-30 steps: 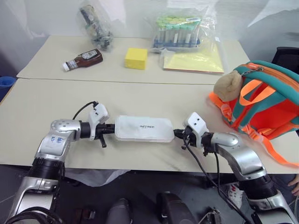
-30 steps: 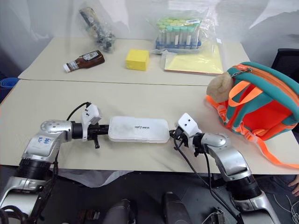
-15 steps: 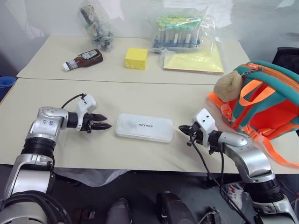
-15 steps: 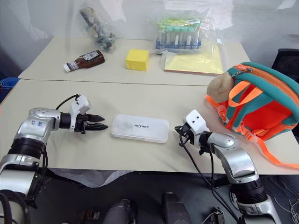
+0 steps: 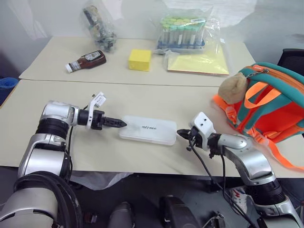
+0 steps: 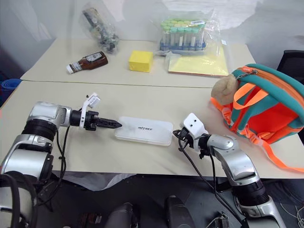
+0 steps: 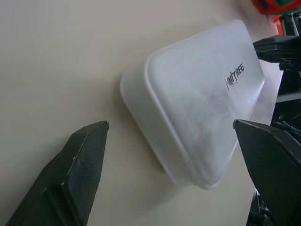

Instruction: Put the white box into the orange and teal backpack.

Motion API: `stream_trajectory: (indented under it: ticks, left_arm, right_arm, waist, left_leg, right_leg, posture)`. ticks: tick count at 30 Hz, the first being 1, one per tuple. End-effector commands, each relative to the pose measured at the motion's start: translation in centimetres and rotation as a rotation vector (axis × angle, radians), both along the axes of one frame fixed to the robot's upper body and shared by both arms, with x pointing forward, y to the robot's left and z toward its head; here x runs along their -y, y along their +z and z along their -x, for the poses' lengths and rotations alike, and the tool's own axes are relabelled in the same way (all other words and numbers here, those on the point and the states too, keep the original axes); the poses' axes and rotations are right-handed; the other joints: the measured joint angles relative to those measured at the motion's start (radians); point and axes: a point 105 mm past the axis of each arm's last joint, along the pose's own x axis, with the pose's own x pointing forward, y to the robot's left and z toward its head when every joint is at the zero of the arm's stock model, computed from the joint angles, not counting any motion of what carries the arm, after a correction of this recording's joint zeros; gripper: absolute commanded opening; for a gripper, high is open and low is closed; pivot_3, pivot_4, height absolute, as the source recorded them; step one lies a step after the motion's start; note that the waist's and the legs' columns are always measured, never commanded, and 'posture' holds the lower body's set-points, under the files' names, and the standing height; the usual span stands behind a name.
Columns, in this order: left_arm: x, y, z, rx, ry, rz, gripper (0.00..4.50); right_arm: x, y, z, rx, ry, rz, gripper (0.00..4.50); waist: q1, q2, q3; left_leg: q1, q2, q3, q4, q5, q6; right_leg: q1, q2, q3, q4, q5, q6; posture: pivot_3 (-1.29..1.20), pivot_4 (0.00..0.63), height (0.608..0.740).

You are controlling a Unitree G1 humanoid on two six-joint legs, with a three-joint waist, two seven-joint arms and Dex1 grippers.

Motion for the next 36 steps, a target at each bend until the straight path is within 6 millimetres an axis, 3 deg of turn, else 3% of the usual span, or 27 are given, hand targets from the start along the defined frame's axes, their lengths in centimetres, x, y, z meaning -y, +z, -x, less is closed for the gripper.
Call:
stream_trajectory:
  ticks: [1,7,10,14,17,20,24,27,30,32,36]
  left_arm:
    - [2.1,-2.3,0.6,-0.125,-0.028,0.002,4.46]
    - [4.7,-0.4,0.7,-0.145,-0.095,0.089,4.46]
    - [4.5,0.2,0.4,-0.131,-0.073,0.106,3.88]
    - [4.0,1.4,0.3,-0.124,-0.049,0.188,2.62]
    - [4.5,2.7,1.0,-0.131,-0.094,0.272,1.78]
    - [5.3,4.8,1.9,-0.111,-0.152,0.371,1.26]
    - [6.5,7.3,2.9,-0.047,-0.195,0.452,1.26]
    - [7.1,8.3,2.8,0.009,-0.182,0.474,1.26]
    - [7.6,9.3,2.5,0.054,-0.163,0.508,1.26]
    - [7.7,10.0,2.4,0.088,-0.164,0.529,1.26]
    - [7.8,10.6,2.1,0.17,-0.168,0.512,1.26]
  right_arm:
    - [-0.8,1.1,-0.2,0.051,0.024,-0.018,0.0]
    - [-0.6,0.9,-0.3,0.05,0.004,-0.02,0.0]
    - [-0.1,0.7,-0.2,0.05,-0.015,-0.016,0.0]
    - [1.6,0.7,0.3,0.091,-0.071,-0.009,0.0]
    - [3.5,2.1,1.3,0.106,-0.146,-0.077,0.0]
    - [7.1,3.5,3.5,0.078,-0.257,-0.171,0.58]
    - [12.0,5.3,8.3,0.051,-0.415,-0.23,1.94]
    - [14.2,6.3,10.4,0.056,-0.517,-0.236,2.9]
    - [15.8,7.2,10.1,0.089,-0.61,-0.276,3.96]
    - [16.5,7.8,8.9,0.123,-0.659,-0.323,4.5]
    - [16.7,8.9,5.8,0.152,-0.693,-0.474,4.5]
  waist:
    - [0.007,0.0,0.0]
    - [0.022,0.0,0.0]
    - [0.02,0.0,0.0]
    - [0.02,0.0,0.0]
    - [0.018,0.0,0.0]
    - [0.019,0.0,0.0]
    - [0.024,0.0,0.0]
    - [0.023,0.0,0.0]
    - [0.007,0.0,0.0]
    - [-0.005,0.0,0.0]
    - [-0.015,0.001,0.0]
  left_leg:
    - [0.0,-0.001,0.0,0.0,0.0,0.0]
    - [-0.001,-0.001,0.0,0.001,0.0,0.0]
    - [-0.002,-0.001,0.0,0.001,-0.001,0.0]
    - [-0.003,0.0,0.0,0.001,-0.001,-0.001]
    - [-0.003,0.0,0.0,0.001,0.0,-0.002]
    - [-0.002,0.0,0.0,0.001,0.0,-0.002]
    - [-0.004,0.001,-0.003,0.001,0.0,-0.004]
    - [-0.002,0.0,-0.003,0.001,-0.001,-0.003]
    - [0.001,0.0,-0.002,0.001,-0.002,0.0]
    - [0.001,0.0,-0.001,0.001,-0.002,0.0]
    - [0.002,0.0,-0.002,0.0,-0.001,-0.002]
  right_leg:
    - [0.0,-0.001,0.0,0.0,0.0,0.0]
    - [0.0,-0.001,0.0,-0.001,0.0,0.001]
    - [0.0,-0.001,0.0,-0.001,0.0,0.001]
    - [-0.002,0.0,0.0,-0.001,0.0,0.001]
    - [-0.002,0.0,0.0,0.0,0.0,0.001]
    - [-0.002,0.0,0.001,0.0,0.0,0.001]
    - [-0.001,-0.001,-0.001,0.0,-0.001,0.001]
    - [0.0,-0.001,-0.001,0.0,-0.001,0.002]
    - [0.003,-0.001,0.001,0.0,0.0,0.003]
    - [0.003,-0.001,0.001,0.001,0.001,0.003]
    - [0.0,0.001,0.002,0.003,0.001,0.002]
  posture:
    - [0.0,0.15,0.74]
    - [0.0,0.15,0.74]
    - [0.0,0.15,0.74]
    - [0.0,0.15,0.74]
    - [0.0,0.15,0.74]
    - [0.0,0.15,0.74]
    - [0.0,0.15,0.74]
    - [0.0,0.15,0.74]
    - [0.0,0.15,0.74]
    - [0.0,0.15,0.74]
    - [0.0,0.15,0.74]
